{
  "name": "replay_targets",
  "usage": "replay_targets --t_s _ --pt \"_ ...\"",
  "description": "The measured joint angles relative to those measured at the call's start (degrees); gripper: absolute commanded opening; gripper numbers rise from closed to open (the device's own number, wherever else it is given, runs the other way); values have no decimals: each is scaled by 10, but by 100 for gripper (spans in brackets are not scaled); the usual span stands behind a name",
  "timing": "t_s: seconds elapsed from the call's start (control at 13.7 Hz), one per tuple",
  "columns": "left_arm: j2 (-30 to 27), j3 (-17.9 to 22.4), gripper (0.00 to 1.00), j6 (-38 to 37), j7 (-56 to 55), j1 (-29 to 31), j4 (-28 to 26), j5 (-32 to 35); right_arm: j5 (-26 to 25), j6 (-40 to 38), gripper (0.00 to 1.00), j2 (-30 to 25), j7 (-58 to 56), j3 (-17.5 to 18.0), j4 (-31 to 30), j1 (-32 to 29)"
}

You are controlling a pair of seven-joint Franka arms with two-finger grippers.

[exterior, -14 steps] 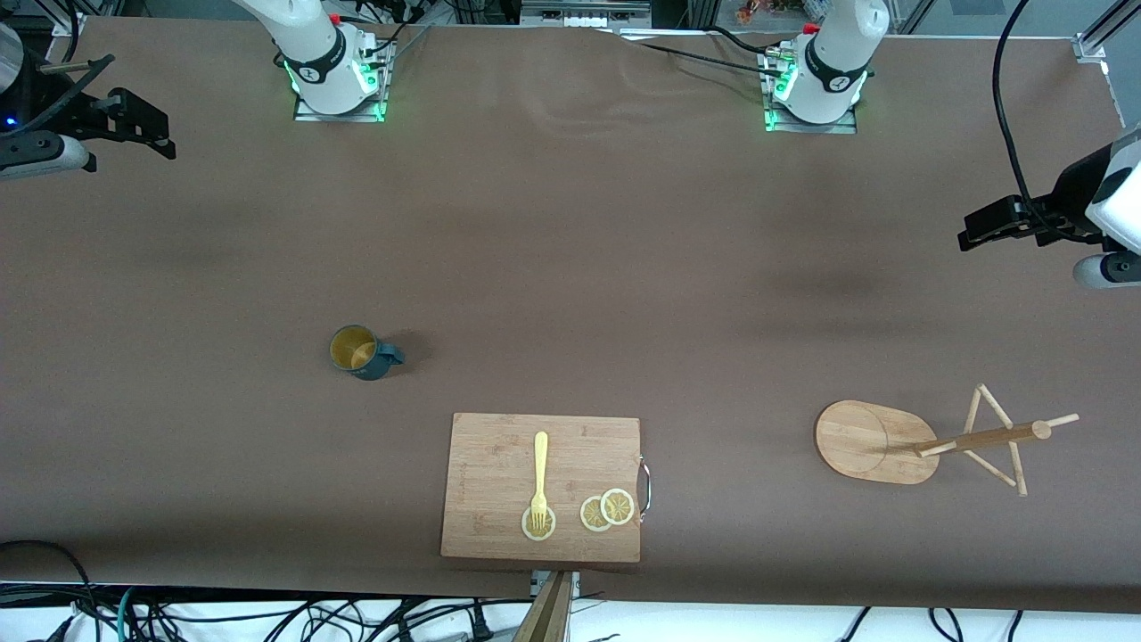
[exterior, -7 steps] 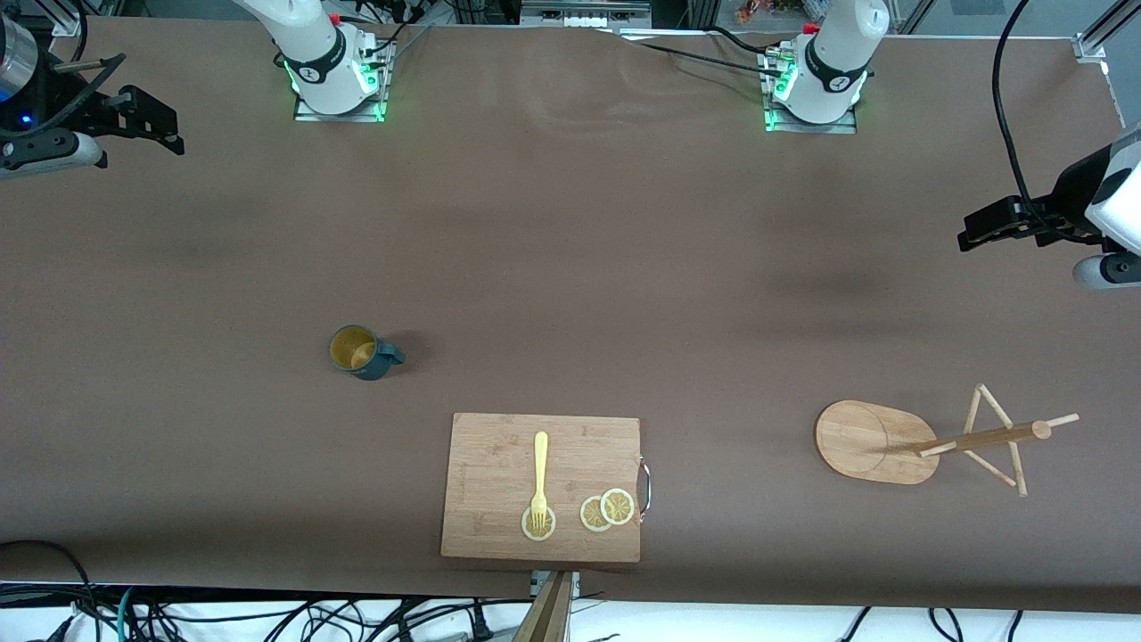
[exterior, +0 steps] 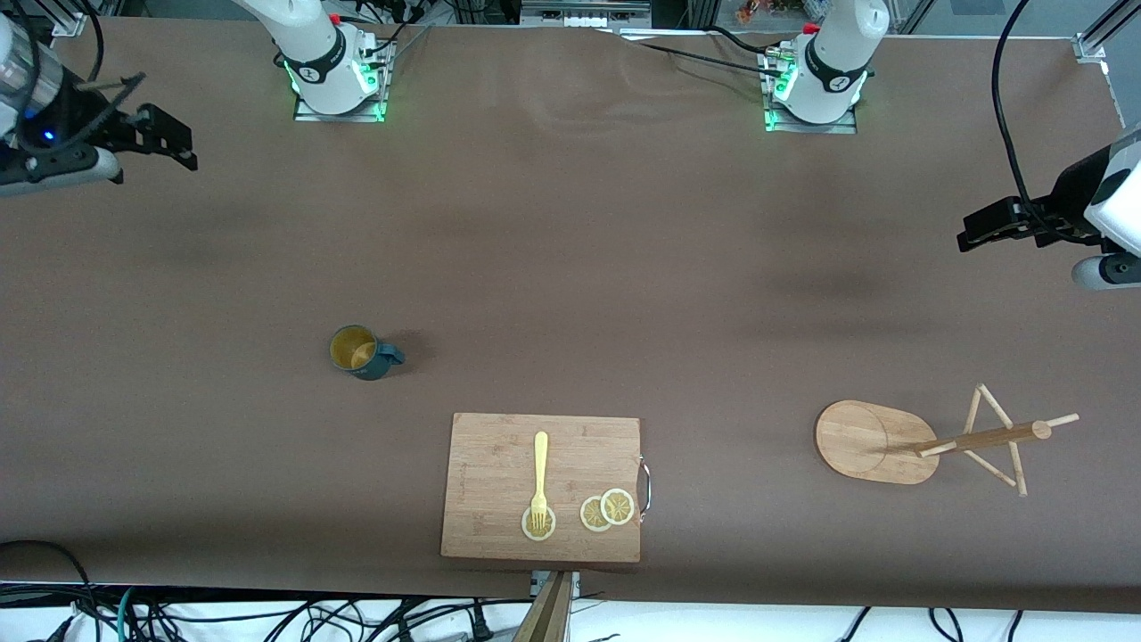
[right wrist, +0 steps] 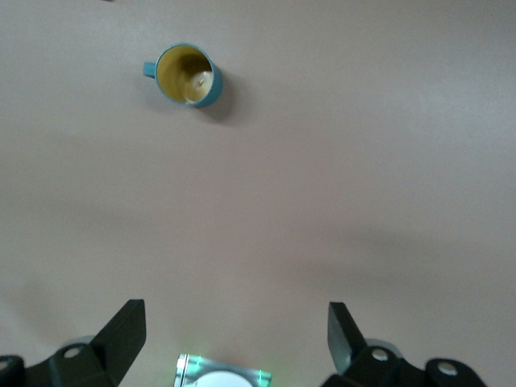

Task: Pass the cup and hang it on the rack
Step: 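Reach the right gripper down and grasp the teal mug's rim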

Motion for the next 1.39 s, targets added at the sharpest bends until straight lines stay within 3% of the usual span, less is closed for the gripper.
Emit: replay_targets --t_s 0.29,0.73,1.02,1.39 --pt "0 0 100 0 0 0 1 0 0 99 100 50 0 2 -41 1" --pt "1 0 100 0 0 -1 1 0 60 275 100 205 0 6 -41 17" --pt "1 0 100 0 0 -1 2 0 65 302 98 312 8 6 31 31" --pt "1 0 100 0 0 -1 2 0 70 315 95 376 23 6 94 34"
